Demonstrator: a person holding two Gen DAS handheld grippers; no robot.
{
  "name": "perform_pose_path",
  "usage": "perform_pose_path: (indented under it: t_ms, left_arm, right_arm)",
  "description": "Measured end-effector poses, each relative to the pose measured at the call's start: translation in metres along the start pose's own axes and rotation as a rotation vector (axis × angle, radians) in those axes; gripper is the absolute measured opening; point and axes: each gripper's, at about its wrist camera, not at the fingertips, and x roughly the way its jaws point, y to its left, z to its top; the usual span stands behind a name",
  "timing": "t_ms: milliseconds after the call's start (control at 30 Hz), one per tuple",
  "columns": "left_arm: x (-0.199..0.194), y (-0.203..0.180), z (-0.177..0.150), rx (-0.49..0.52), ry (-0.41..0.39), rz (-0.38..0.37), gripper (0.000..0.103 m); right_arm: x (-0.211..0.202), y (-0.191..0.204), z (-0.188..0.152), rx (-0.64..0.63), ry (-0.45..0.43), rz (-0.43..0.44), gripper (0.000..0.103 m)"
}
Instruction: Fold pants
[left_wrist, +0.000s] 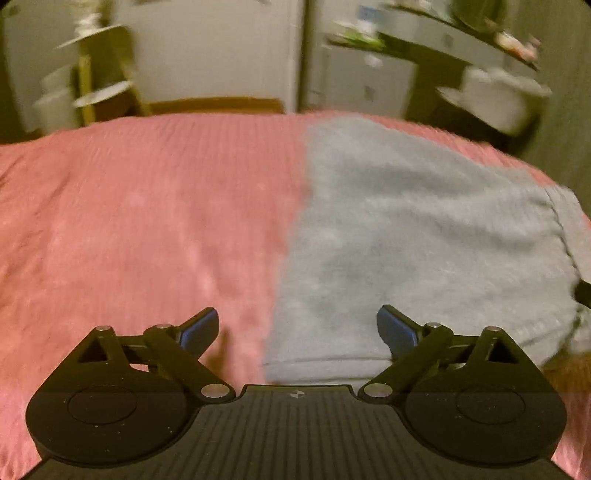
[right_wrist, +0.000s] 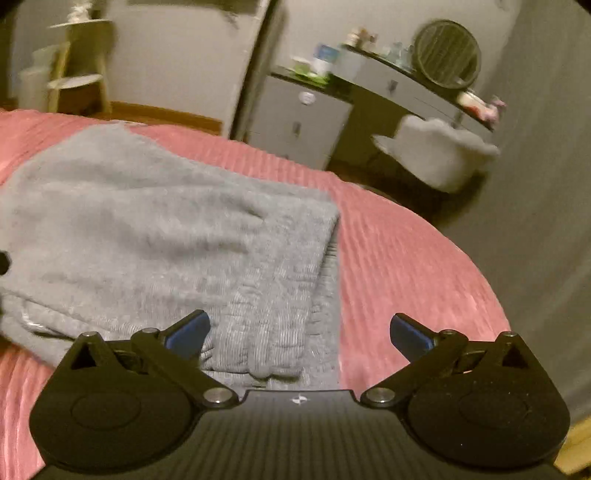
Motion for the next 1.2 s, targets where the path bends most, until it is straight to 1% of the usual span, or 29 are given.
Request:
perform_pose_path:
  t_ms: [33,100,133,200,267,333,367,400,467,500,533,600,633,667,733,767,800,833,900,933,1000,1067,1200]
  left_arm:
    - [-0.010,0.006,0.001,-0.029,-0.014,0.008,0.096]
    - [-0.031,0.013,-0.002,-0.081,-0.037,-0.011,0.096]
    - [-0.039,0.013,-0.004,-0.101,-0.036,-0.025,0.096]
    - [-0.054,0.014,-0.017,-0.129,-0.021,-0.070,0.096]
    - [-0.058,0.004,-0.033,-0.135,0.009,-0.103,0.096]
    - [-0.069,-0.004,-0.060,-0.121,0.039,-0.121,0.097]
    - [-0.068,-0.010,-0.071,-0.102,0.062,-0.124,0.097]
    - [-0.063,-0.017,-0.080,-0.085,0.089,-0.122,0.097]
    - [-0.059,-0.030,-0.094,-0.069,0.167,-0.108,0.097]
    - [-0.059,-0.032,-0.097,-0.069,0.195,-0.108,0.097]
    - [-0.060,-0.034,-0.101,-0.071,0.206,-0.114,0.097]
    - [-0.068,-0.035,-0.106,-0.055,0.190,-0.106,0.097]
    - [-0.073,-0.034,-0.110,-0.043,0.178,-0.098,0.097]
    - [-0.076,-0.034,-0.111,-0.038,0.164,-0.083,0.097]
    - [-0.081,-0.032,-0.112,-0.050,0.149,-0.073,0.097]
    - [-0.082,-0.031,-0.112,-0.064,0.145,-0.076,0.097]
    - [-0.083,-0.028,-0.111,-0.076,0.143,-0.078,0.097]
    - [-0.086,-0.027,-0.110,-0.084,0.139,-0.077,0.097]
    - [-0.088,-0.026,-0.110,-0.095,0.122,-0.063,0.097]
    - [-0.089,-0.028,-0.110,-0.089,0.111,-0.048,0.097]
    - [-0.090,-0.033,-0.109,-0.063,0.099,-0.027,0.097]
    - [-0.090,-0.042,-0.108,-0.022,0.090,0.004,0.097]
    - [-0.088,-0.055,-0.108,0.033,0.069,0.045,0.097]
  right_arm:
    - [-0.010,-0.005,0.002,0.025,-0.012,-0.023,0.103]
    - [-0.029,-0.018,-0.001,0.093,-0.020,-0.076,0.103]
    - [-0.036,-0.023,-0.005,0.128,-0.012,-0.068,0.103]
    - [-0.052,-0.029,-0.016,0.186,0.023,0.019,0.103]
    - [-0.067,-0.028,-0.035,0.199,0.067,0.107,0.103]
    - [-0.083,-0.019,-0.064,0.217,0.110,0.166,0.103]
    - [-0.089,-0.014,-0.081,0.222,0.147,0.206,0.103]
    - [-0.088,-0.011,-0.090,0.224,0.177,0.236,0.103]
    - [-0.095,0.005,-0.115,0.212,0.233,0.283,0.103]
    - [-0.095,0.008,-0.123,0.199,0.251,0.293,0.103]
    - [-0.096,0.009,-0.129,0.193,0.257,0.294,0.103]
    - [-0.100,0.008,-0.130,0.218,0.258,0.284,0.103]
    - [-0.104,0.005,-0.127,0.253,0.243,0.280,0.103]
    - [-0.105,0.000,-0.117,0.290,0.220,0.280,0.103]
    - [-0.109,-0.011,-0.104,0.376,0.134,0.284,0.103]
    - [-0.109,-0.013,-0.100,0.394,0.102,0.268,0.103]
    - [-0.108,-0.017,-0.095,0.389,0.074,0.232,0.103]
    - [-0.105,-0.017,-0.091,0.370,0.065,0.196,0.103]
    - [-0.095,-0.010,-0.089,0.304,0.106,0.135,0.103]
    - [-0.089,-0.006,-0.090,0.279,0.135,0.128,0.103]
    - [-0.081,0.000,-0.092,0.263,0.178,0.157,0.103]
    - [-0.078,0.003,-0.093,0.273,0.181,0.197,0.103]
    - [-0.077,0.003,-0.092,0.275,0.139,0.215,0.103]
